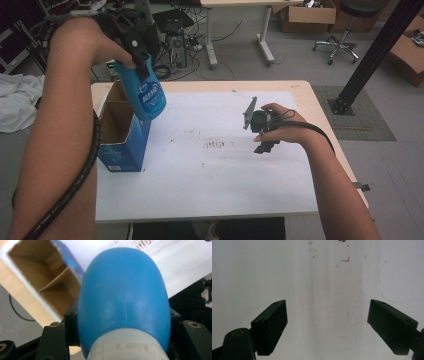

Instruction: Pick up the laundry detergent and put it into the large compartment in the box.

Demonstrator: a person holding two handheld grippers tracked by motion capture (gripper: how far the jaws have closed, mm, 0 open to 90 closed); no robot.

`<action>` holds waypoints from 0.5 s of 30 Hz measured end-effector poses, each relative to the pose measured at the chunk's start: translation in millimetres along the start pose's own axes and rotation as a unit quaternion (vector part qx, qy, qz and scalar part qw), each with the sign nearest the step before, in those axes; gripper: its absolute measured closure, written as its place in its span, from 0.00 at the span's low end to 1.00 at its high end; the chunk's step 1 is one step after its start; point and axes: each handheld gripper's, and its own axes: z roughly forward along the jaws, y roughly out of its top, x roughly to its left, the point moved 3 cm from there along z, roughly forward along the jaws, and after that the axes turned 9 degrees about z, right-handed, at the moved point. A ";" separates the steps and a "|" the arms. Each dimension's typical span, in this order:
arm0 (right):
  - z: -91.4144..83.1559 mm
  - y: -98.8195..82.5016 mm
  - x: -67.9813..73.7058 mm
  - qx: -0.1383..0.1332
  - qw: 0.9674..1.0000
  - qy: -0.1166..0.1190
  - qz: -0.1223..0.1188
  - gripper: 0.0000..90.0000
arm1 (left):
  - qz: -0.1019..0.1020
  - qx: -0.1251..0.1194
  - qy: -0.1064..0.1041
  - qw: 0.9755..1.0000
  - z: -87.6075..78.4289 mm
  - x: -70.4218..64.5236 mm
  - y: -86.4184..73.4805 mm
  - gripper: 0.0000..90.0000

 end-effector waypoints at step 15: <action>0.3 0.8 -1.8 -0.005 1.000 0.001 -0.001 0.18 | -0.167 0.013 0.029 0.985 -9.7 46.6 -39.3 0.43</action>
